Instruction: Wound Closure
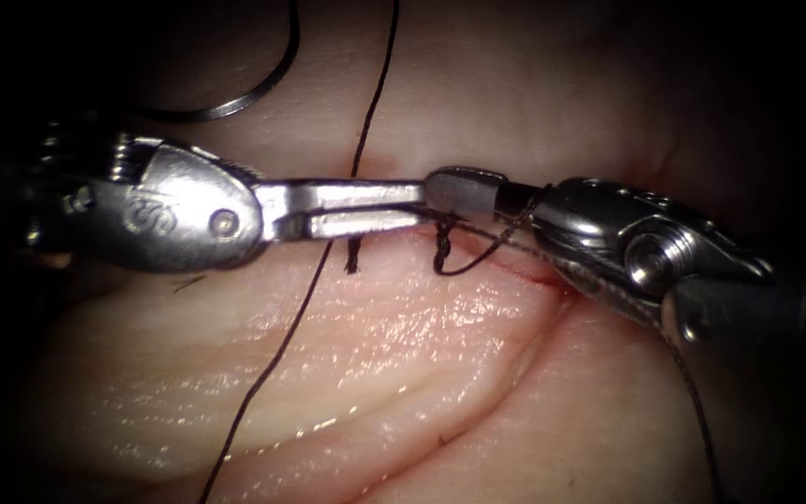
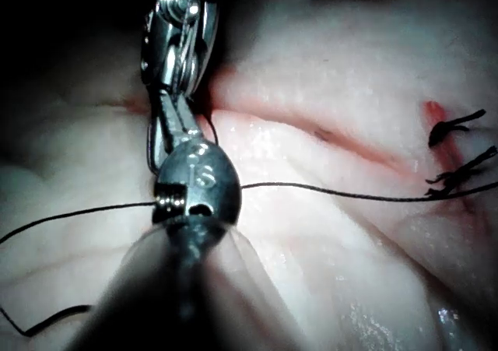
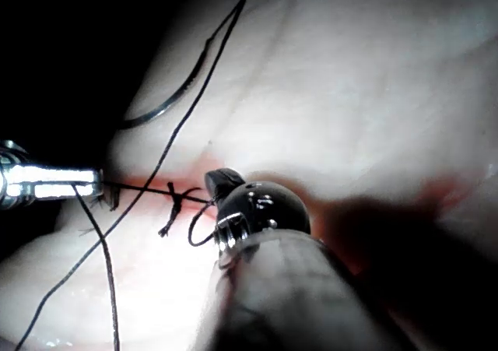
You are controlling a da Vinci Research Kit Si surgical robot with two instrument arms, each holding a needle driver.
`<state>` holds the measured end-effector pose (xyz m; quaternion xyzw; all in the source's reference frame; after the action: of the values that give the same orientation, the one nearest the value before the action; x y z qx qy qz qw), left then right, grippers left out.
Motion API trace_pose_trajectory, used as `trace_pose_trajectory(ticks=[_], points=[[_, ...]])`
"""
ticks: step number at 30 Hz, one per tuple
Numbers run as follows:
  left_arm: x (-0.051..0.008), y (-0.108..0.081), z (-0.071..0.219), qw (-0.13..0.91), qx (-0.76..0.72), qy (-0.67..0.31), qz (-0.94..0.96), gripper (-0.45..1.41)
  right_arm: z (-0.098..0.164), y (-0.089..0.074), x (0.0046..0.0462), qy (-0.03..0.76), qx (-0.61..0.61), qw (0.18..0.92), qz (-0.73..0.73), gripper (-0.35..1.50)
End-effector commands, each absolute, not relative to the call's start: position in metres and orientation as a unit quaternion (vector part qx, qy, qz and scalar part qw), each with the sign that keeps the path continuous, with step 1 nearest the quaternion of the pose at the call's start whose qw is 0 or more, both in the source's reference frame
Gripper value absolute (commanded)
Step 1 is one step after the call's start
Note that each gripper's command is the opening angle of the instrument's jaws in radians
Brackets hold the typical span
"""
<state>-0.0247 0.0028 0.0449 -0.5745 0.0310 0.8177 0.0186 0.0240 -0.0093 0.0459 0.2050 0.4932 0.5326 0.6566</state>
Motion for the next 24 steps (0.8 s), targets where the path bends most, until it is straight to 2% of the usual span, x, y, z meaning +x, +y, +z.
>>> trace_pose_trajectory(ticks=[1, 12, 24], points=[[-0.0246, 0.004, 0.045, 0.024, -0.574, 0.031, 0.818, -0.45, 0.046, -0.01, 0.0244, 0.501, 0.206, 0.654, 0.527, -0.35], [-0.0171, 0.01, 0.046, 0.084, -0.55, 0.028, 0.83, -0.45, 0.046, -0.011, 0.0243, 0.536, 0.199, 0.663, 0.483, -0.35], [-0.0139, 0.012, 0.054, 0.124, -0.528, 0.017, 0.84, -0.45, 0.046, -0.012, 0.0239, 0.573, 0.179, 0.67, 0.435, -0.35]])
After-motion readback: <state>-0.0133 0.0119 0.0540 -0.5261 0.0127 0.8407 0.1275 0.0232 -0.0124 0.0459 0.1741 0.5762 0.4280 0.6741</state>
